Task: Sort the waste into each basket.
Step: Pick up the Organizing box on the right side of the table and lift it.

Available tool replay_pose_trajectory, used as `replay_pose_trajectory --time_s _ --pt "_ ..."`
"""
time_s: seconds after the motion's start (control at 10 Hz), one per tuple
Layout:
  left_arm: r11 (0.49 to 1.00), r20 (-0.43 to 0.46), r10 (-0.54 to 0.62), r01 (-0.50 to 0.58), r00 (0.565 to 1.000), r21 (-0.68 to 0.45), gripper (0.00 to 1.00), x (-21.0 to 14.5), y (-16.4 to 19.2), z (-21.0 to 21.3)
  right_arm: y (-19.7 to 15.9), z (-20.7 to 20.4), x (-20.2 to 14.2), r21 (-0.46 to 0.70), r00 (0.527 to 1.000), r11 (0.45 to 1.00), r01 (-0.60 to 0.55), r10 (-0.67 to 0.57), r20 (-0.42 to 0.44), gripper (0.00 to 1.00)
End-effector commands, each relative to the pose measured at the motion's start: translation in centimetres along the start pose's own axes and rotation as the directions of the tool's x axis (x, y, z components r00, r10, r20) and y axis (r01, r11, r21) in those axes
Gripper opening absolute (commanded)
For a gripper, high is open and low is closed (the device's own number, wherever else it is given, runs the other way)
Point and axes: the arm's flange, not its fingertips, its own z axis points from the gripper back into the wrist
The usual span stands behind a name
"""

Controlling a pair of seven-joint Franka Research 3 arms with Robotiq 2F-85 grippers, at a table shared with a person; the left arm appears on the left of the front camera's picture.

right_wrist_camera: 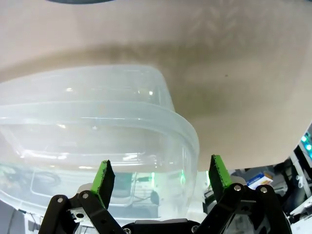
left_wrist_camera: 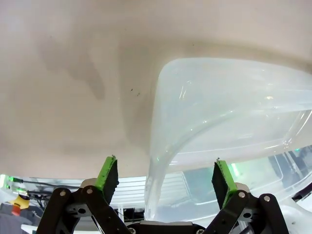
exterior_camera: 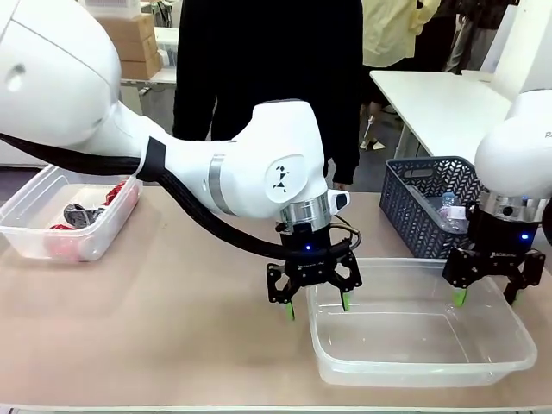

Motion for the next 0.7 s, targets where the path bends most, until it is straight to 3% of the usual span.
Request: replay_pose_trajectory --time_s 0.0,0.1,0.2,0.3,0.4,0.5,0.6 --pt "1.0 0.021 0.029 -0.029 0.999 -0.003 1.0 -0.12 0.11 0.42 -1.9 -7.21 -7.5 -0.01 0.999 1.0 0.003 -0.002 0.049 0.94" --pt "1.0 0.024 0.03 -0.03 0.999 -0.001 0.44 -0.09 0.12 0.43 -1.92 -7.27 -7.43 -0.009 0.999 1.0 0.009 -0.009 0.034 0.42" --pt "0.999 0.023 0.033 -0.033 0.999 0.0 0.41 -0.06 0.19 0.4 -1.92 -7.31 -7.43 -0.007 1.0 1.0 0.003 -0.003 0.027 0.36" --pt "0.999 0.031 0.034 -0.034 0.999 -0.003 0.0 -0.08 0.21 0.43 -2.04 -7.26 -7.45 -0.002 1.0 1.0 0.003 -0.003 0.029 0.0" --pt "0.999 0.042 0.032 -0.032 0.999 -0.007 0.0 -0.08 0.22 0.46 -2.24 -7.26 -7.48 -0.002 1.0 1.0 0.008 -0.008 0.028 0.0" --pt "0.999 0.054 0.036 -0.035 0.998 -0.008 0.24 -0.09 0.28 0.55 -2.51 -7.21 -7.54 -0.001 0.999 1.0 0.017 -0.017 0.028 0.0" --pt "0.999 0.062 0.039 -0.038 0.997 -0.005 0.14 -0.12 0.35 0.64 -2.59 -7.22 -7.59 0.002 0.999 1.0 0.019 -0.019 0.026 0.15"
